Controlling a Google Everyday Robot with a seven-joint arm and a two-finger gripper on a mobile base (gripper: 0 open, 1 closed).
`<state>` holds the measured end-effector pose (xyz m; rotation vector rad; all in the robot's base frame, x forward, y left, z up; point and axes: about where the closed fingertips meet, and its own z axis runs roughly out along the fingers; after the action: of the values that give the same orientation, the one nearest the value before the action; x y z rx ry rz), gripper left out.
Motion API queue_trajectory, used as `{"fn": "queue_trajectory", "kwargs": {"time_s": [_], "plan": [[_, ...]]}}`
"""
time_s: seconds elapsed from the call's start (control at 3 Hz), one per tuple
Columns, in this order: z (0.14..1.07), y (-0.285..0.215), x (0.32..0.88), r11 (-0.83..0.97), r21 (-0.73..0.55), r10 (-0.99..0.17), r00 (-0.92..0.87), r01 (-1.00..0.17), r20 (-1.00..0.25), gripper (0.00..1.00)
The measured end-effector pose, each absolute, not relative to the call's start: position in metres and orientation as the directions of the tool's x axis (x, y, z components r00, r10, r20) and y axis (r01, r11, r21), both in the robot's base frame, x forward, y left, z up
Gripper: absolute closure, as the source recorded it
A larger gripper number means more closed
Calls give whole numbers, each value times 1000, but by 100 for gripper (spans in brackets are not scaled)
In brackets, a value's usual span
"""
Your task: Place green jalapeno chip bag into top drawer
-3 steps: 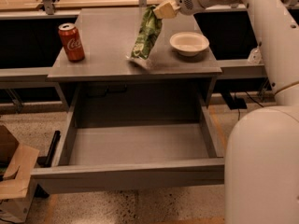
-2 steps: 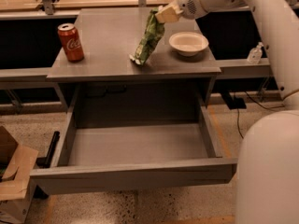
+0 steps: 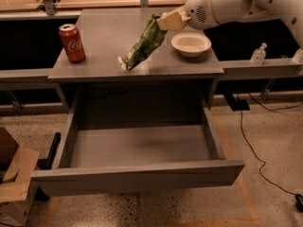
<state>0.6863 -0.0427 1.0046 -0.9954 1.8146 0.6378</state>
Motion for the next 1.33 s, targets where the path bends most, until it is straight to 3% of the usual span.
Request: {"fn": "queue_trajectory", "kwargs": {"time_s": [0.67,1.33], "plan": [[985,-24,592,582,203,-195,-378,-787,-905,100],[839,5,520,640,378,-251,-646,-669,-720,100]]}}
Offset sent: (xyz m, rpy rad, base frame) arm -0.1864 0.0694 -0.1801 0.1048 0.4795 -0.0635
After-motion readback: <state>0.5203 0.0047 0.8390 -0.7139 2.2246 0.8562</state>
